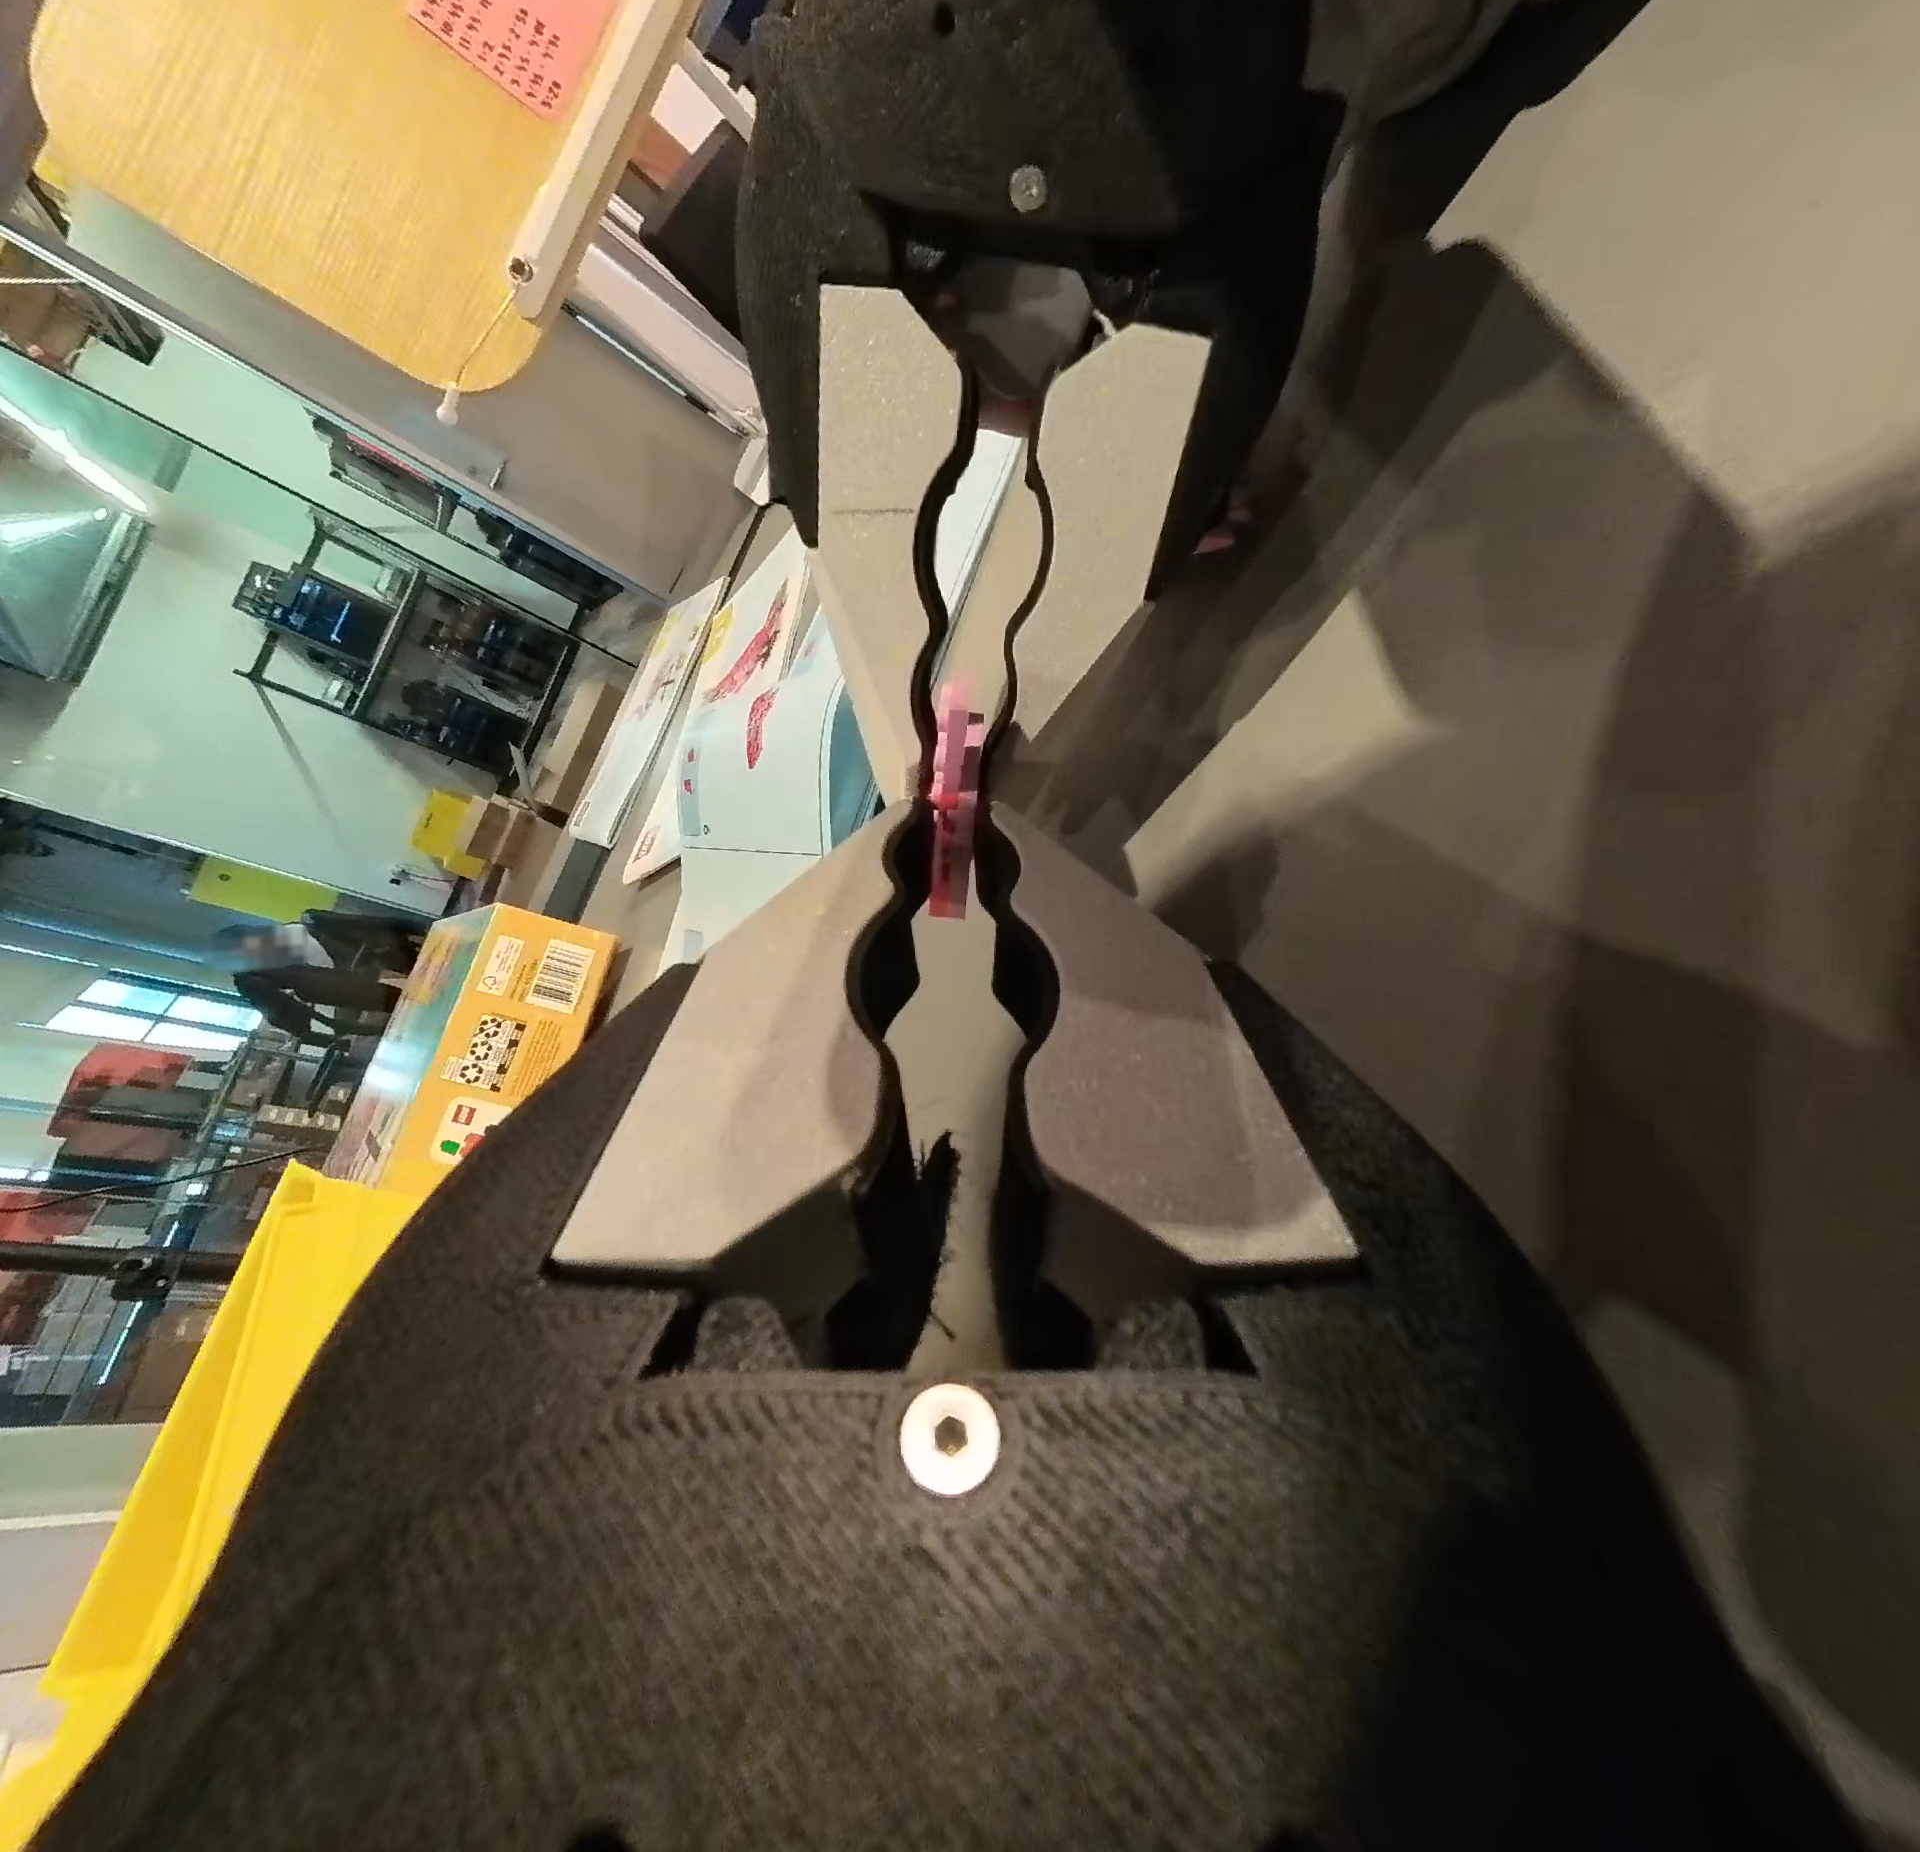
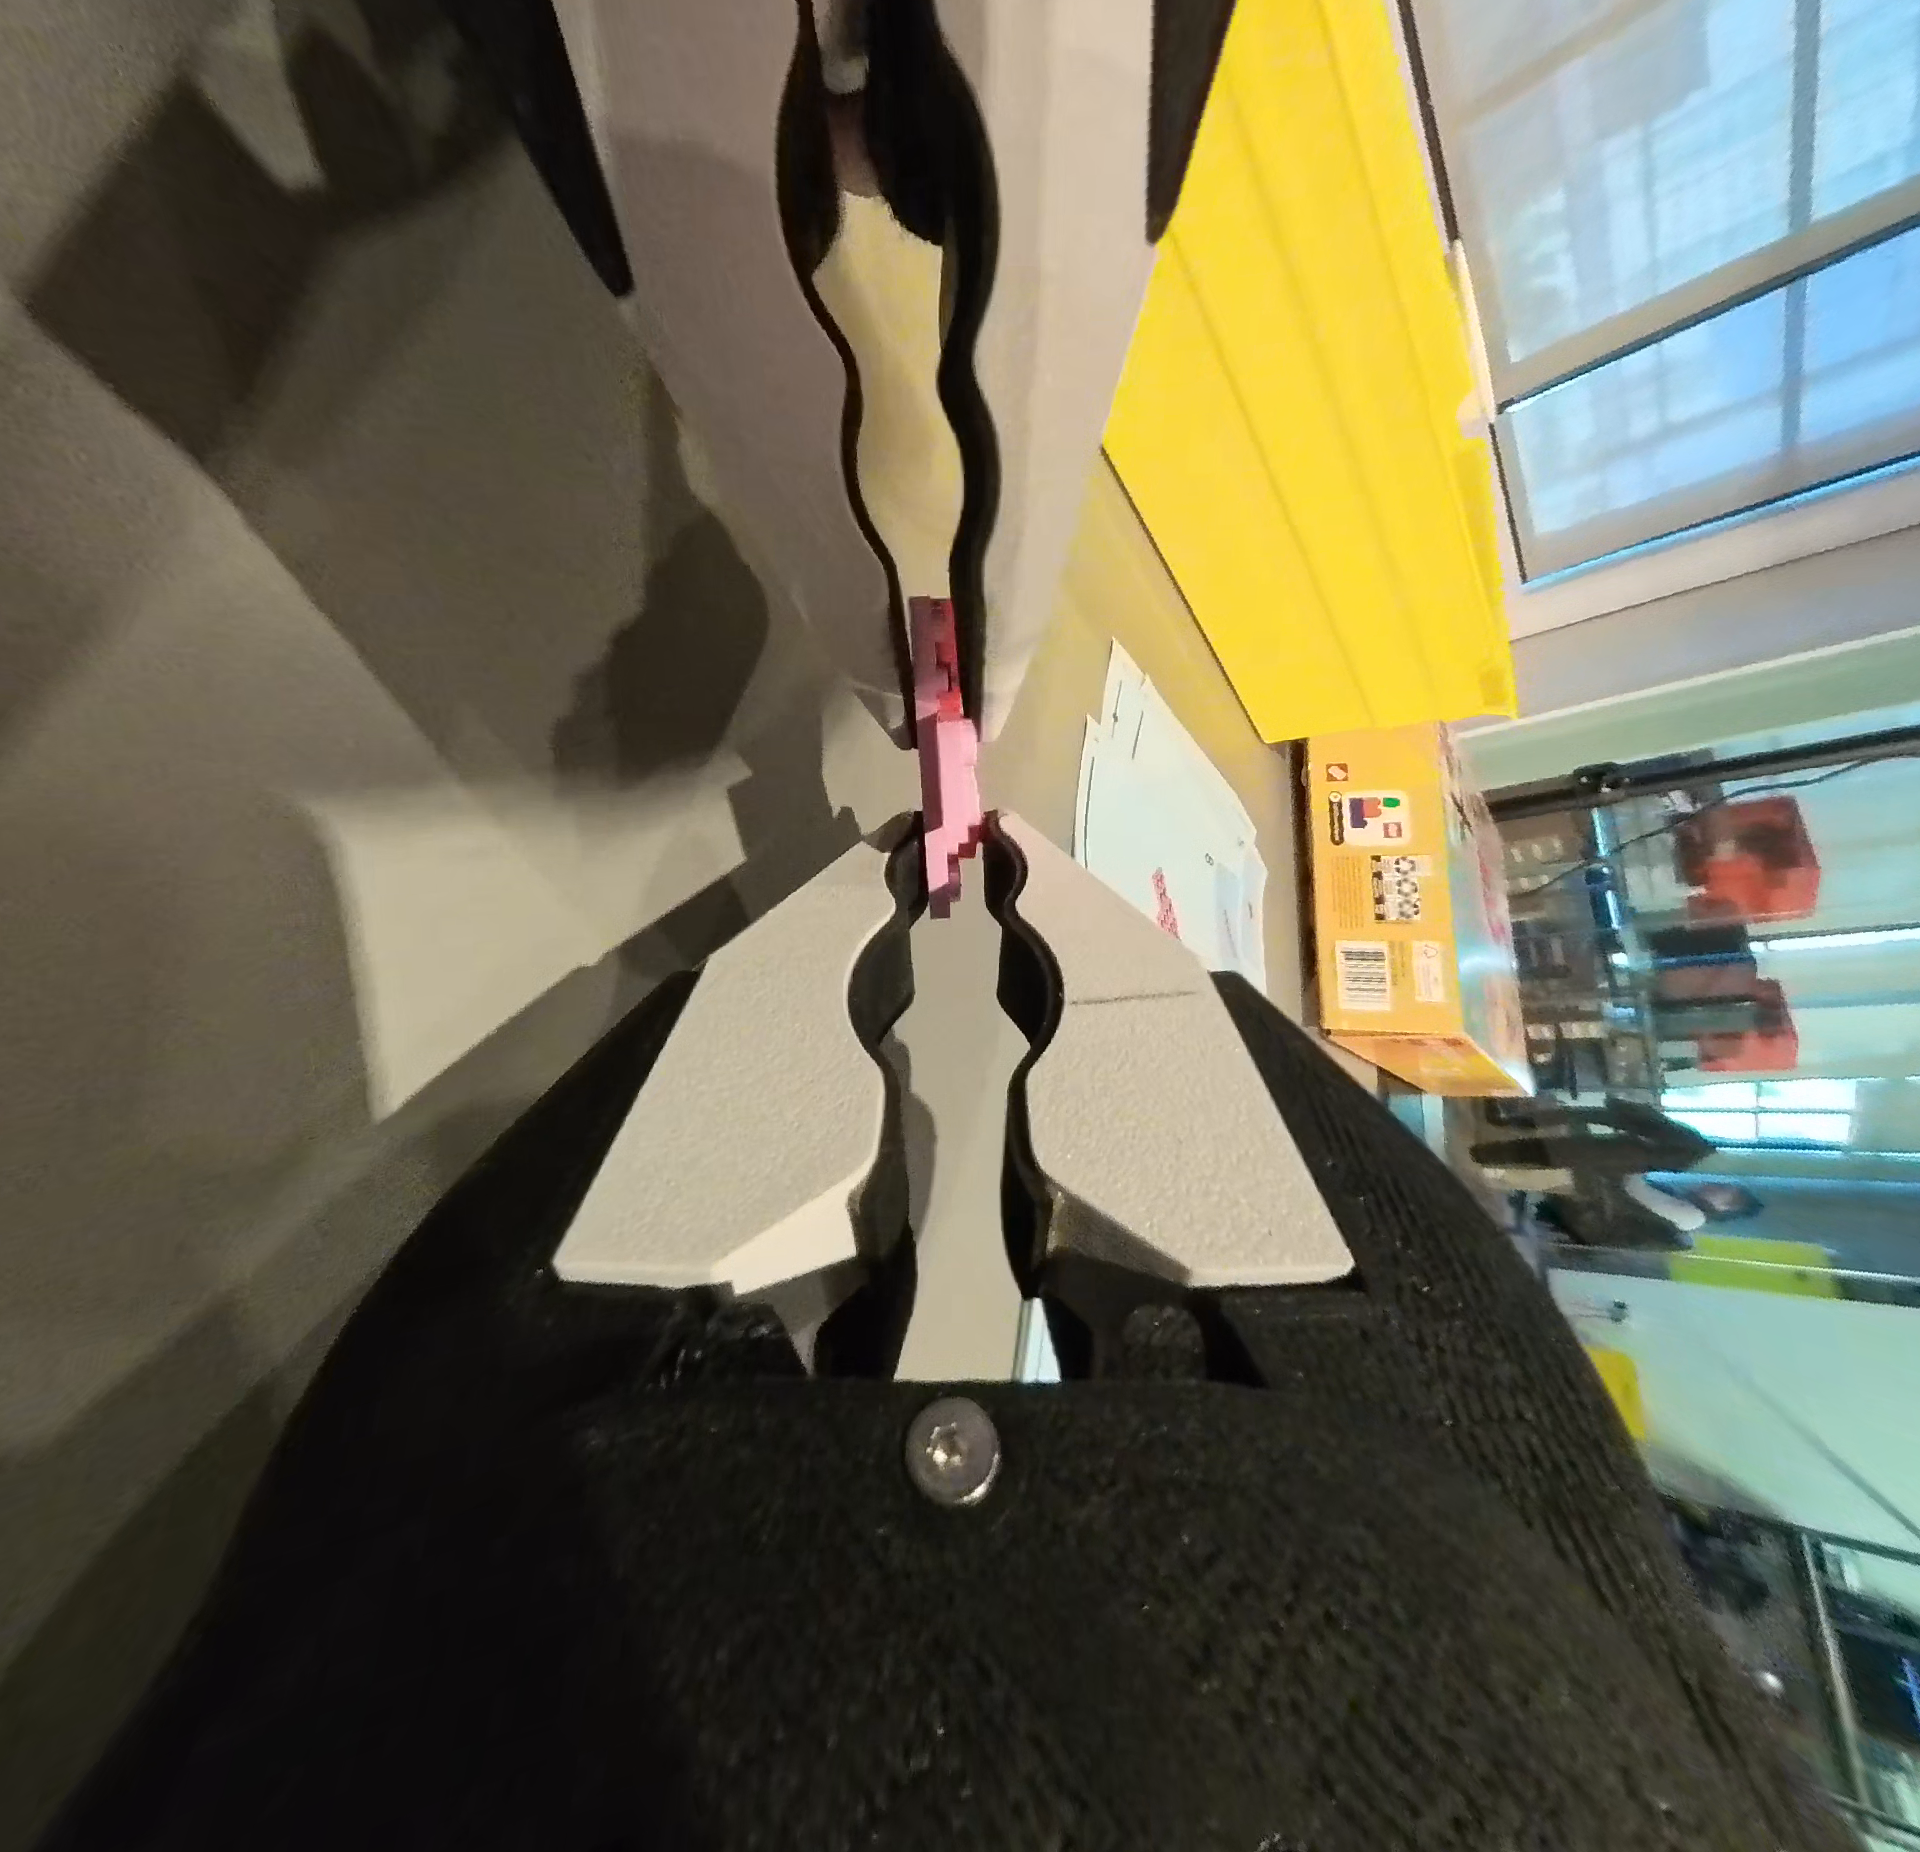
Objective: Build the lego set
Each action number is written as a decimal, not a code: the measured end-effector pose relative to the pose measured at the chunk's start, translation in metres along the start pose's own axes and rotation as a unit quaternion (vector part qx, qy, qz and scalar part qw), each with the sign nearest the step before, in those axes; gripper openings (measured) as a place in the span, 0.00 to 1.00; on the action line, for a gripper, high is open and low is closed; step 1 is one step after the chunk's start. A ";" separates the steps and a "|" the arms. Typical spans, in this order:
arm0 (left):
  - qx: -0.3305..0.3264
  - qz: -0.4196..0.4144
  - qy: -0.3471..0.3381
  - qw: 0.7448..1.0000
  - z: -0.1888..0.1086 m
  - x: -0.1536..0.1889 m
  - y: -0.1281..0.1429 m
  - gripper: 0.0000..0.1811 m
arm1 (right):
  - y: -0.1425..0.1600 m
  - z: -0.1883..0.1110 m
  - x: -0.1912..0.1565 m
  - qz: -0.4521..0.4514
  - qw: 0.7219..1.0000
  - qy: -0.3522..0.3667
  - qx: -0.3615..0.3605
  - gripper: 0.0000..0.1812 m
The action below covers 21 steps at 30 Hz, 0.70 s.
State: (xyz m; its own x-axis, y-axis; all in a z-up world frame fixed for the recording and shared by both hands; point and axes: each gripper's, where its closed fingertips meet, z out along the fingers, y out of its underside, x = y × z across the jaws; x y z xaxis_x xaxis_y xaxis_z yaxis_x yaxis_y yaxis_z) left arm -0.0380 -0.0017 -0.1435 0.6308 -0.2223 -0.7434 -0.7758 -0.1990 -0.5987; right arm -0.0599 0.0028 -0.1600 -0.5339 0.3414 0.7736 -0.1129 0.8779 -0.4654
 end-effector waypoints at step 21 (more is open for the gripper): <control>-0.096 0.111 -0.073 0.986 0.005 -0.008 0.019 0.03 | 0.007 -0.001 0.012 -0.178 0.976 0.096 -0.077 0.05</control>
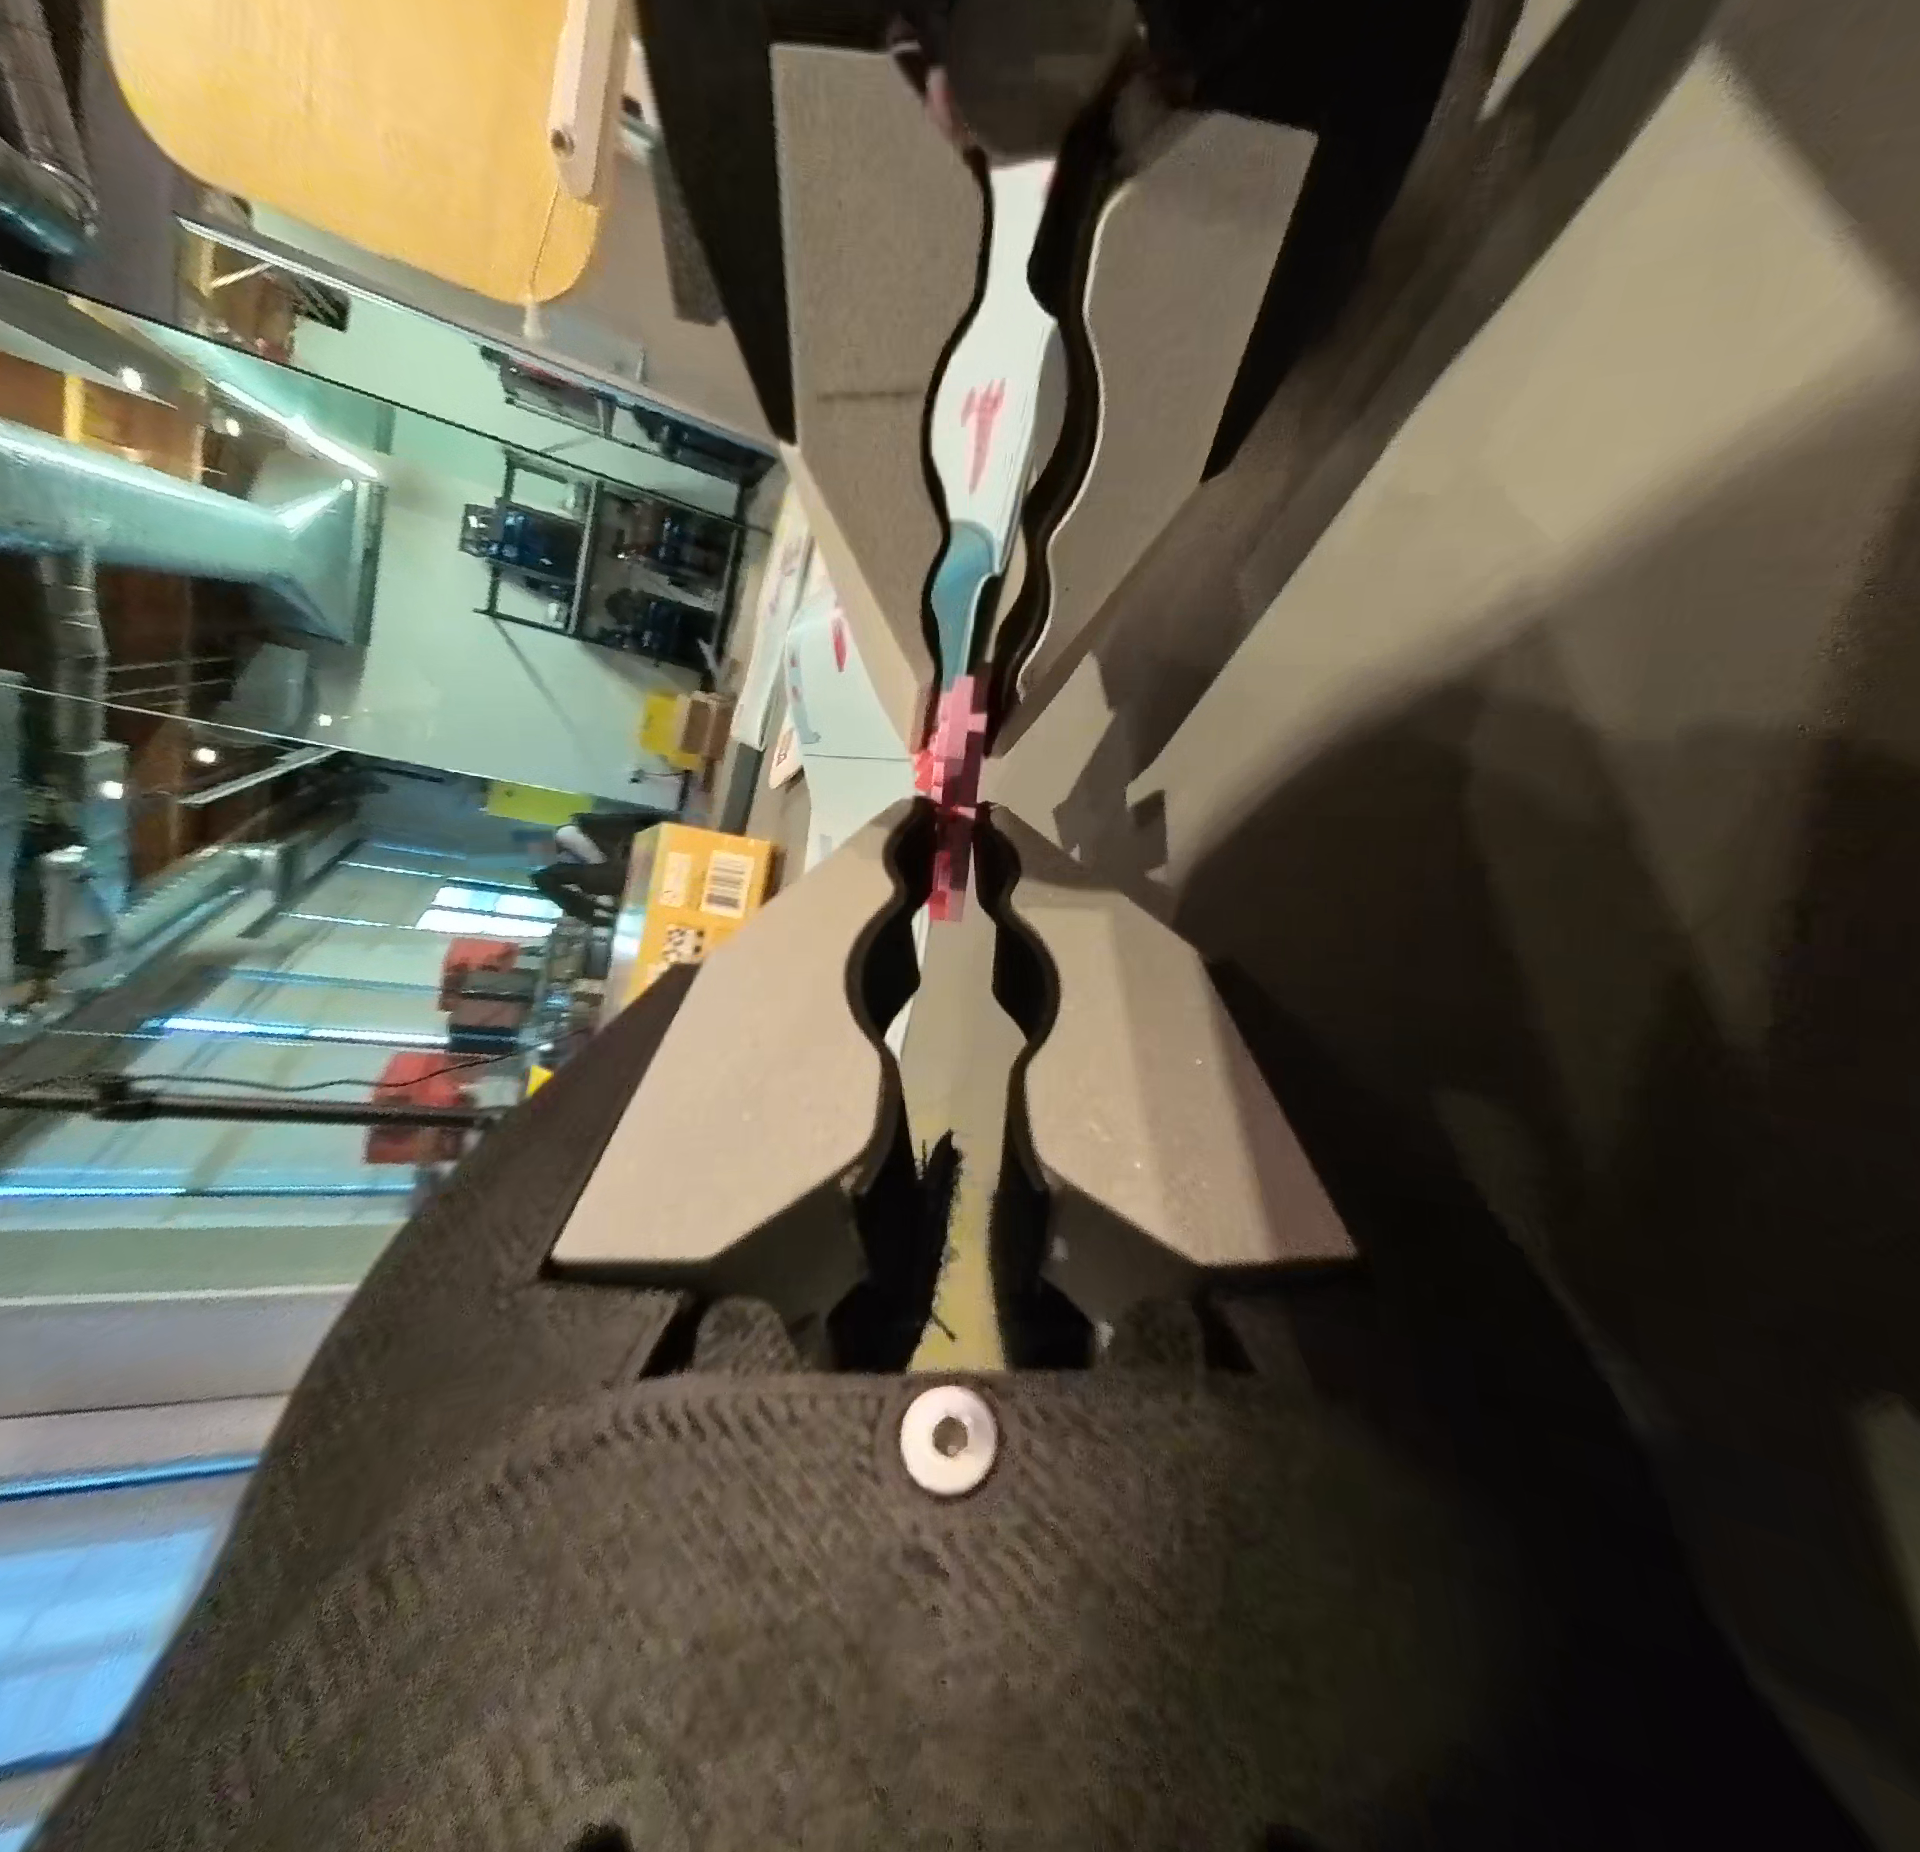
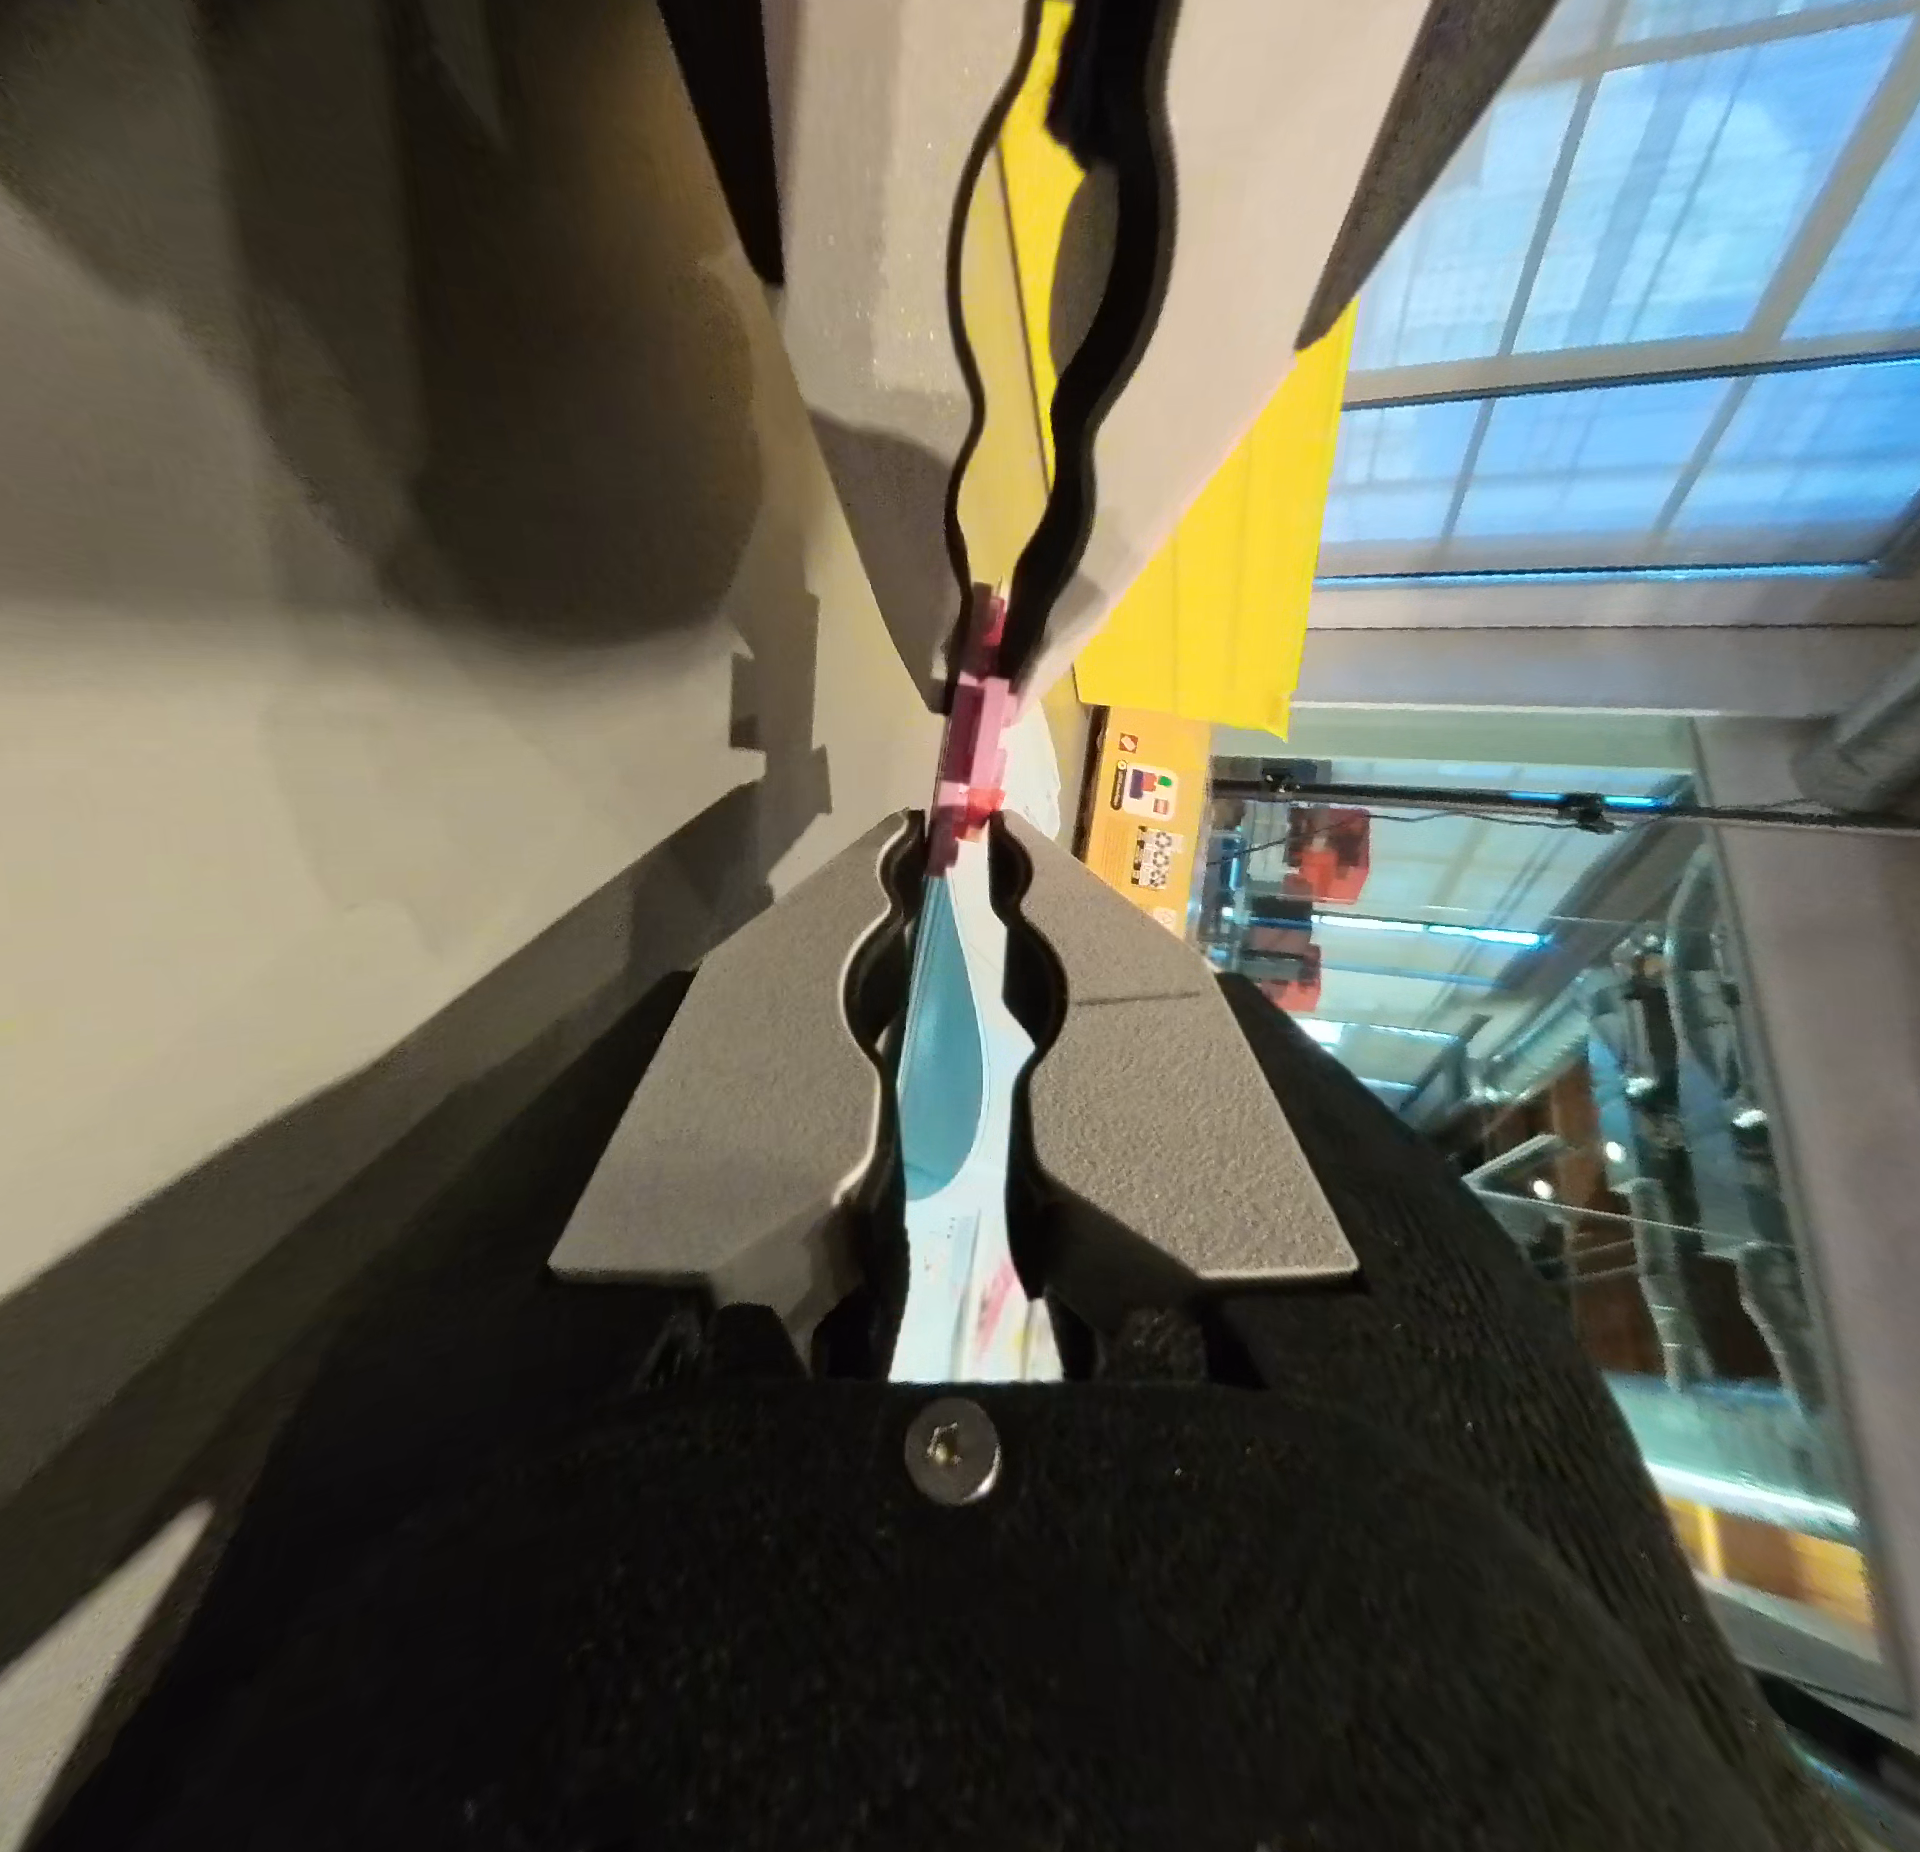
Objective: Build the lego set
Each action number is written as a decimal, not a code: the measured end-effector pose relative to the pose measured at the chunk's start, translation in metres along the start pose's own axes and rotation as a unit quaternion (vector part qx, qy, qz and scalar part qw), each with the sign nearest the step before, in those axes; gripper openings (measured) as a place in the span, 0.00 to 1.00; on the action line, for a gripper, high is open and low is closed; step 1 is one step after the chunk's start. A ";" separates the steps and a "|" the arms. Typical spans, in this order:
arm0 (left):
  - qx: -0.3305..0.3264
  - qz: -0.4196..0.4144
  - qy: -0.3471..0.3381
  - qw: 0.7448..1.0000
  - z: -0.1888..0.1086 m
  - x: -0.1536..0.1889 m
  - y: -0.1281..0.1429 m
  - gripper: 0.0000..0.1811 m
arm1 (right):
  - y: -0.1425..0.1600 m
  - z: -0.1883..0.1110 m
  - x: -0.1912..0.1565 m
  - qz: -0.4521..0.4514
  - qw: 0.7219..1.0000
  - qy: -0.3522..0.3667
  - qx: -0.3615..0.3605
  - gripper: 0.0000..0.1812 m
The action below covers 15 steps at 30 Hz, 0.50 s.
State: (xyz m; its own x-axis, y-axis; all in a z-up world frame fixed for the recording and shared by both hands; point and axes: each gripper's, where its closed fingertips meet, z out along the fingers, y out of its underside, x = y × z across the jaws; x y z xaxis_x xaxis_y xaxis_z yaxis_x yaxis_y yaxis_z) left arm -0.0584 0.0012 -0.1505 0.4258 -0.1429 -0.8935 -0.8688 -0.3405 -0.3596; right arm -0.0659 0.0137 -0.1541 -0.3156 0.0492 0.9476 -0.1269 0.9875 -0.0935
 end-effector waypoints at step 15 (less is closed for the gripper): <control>0.043 0.027 0.103 0.993 -0.008 0.034 -0.003 0.03 | 0.007 -0.014 -0.006 0.348 0.895 -0.266 0.088 0.15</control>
State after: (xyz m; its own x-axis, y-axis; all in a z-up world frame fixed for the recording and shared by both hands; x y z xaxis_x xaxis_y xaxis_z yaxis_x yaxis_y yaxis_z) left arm -0.0393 -0.0104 -0.1778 0.4128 -0.3494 -0.8411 -0.9064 -0.2484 -0.3417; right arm -0.0516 0.0223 -0.1563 -0.7734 0.5180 0.3655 0.1428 0.7041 -0.6956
